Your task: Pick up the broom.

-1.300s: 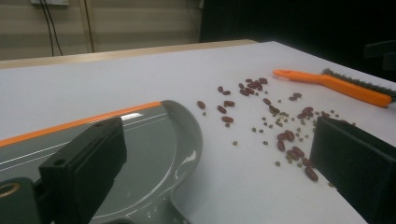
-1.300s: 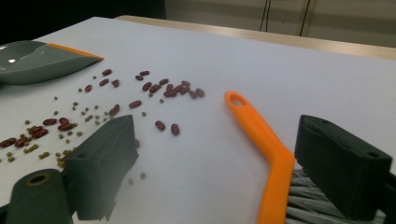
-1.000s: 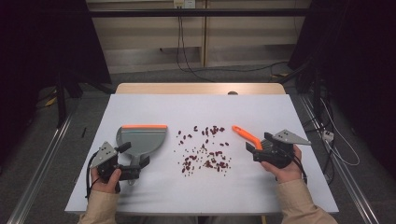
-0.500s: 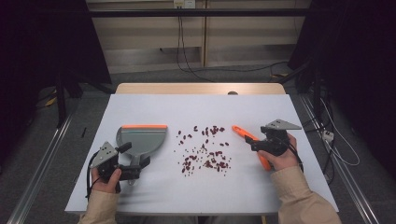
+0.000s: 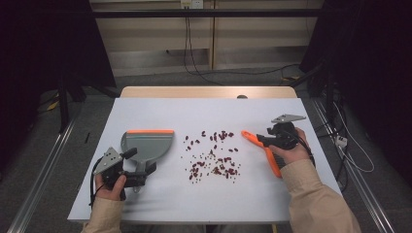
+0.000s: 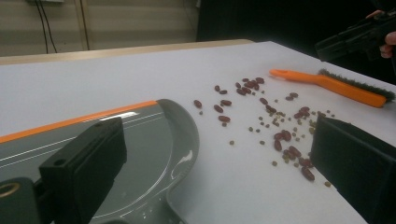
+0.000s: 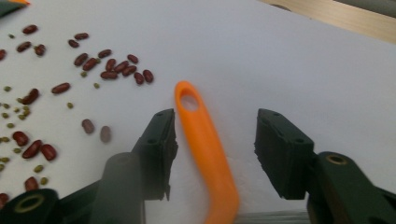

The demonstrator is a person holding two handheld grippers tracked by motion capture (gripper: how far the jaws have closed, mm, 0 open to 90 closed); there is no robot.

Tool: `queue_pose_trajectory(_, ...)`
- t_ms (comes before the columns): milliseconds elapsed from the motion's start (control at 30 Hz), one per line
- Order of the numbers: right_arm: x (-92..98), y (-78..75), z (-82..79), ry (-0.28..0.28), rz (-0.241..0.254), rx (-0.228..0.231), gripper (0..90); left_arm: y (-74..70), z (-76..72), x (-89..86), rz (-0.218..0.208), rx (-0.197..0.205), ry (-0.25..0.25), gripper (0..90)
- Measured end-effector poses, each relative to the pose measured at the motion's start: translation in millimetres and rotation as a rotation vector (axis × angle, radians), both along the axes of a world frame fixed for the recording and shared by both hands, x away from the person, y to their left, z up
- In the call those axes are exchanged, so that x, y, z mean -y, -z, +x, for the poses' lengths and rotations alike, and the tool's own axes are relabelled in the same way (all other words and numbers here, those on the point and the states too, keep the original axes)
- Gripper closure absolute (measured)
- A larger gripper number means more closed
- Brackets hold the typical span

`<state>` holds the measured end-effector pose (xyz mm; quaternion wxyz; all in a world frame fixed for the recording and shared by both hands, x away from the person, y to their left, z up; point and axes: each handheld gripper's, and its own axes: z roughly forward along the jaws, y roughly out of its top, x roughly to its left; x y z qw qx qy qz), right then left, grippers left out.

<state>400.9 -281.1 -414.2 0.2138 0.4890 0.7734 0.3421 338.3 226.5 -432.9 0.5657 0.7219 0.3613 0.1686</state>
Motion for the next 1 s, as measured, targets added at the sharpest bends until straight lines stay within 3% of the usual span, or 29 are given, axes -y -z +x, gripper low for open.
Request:
queue_pose_trajectory(100, -0.9, -0.8, 3.9, -0.001, -0.016, -0.022, 52.8, 0.1, 0.1, 0.1, 0.001, 0.0, 0.001, 3.6)
queue_pose_trajectory(200, -2.9, 2.9, 10.8, -0.008, -0.036, -0.091, 53.9, 0.2, 0.1, -0.2, 0.001, -0.001, 0.0, 3.6)
queue_pose_trajectory(267, -3.1, 4.2, 11.6, -0.009, -0.035, -0.104, 53.9, 0.3, 0.1, -0.3, 0.001, -0.002, -0.001, 3.6)
queue_pose_trajectory(367, -3.5, 8.8, 15.0, -0.05, -0.058, -0.172, 55.9, 0.5, 0.2, -0.3, 0.0, -0.003, -0.001, 3.6)
queue_pose_trajectory(467, -3.0, 9.9, 16.3, -0.065, -0.06, -0.189, 59.8, 0.7, 0.3, -0.2, -0.001, -0.005, -0.003, 3.6)
queue_pose_trajectory(567, -2.2, 12.5, 19.8, -0.082, -0.078, -0.218, 69.4, 1.1, 0.4, 0.1, 0.0, -0.007, -0.005, 3.6)
queue_pose_trajectory(800, -0.2, 15.2, 26.4, -0.092, -0.09, -0.258, 78.2, 1.5, 0.5, -0.5, 0.002, -0.009, -0.006, 3.6)
queue_pose_trajectory(1000, 0.1, 13.9, 34.4, -0.127, -0.121, -0.308, 73.0, 2.0, 0.9, -0.8, 0.002, -0.009, -0.008, 3.7)
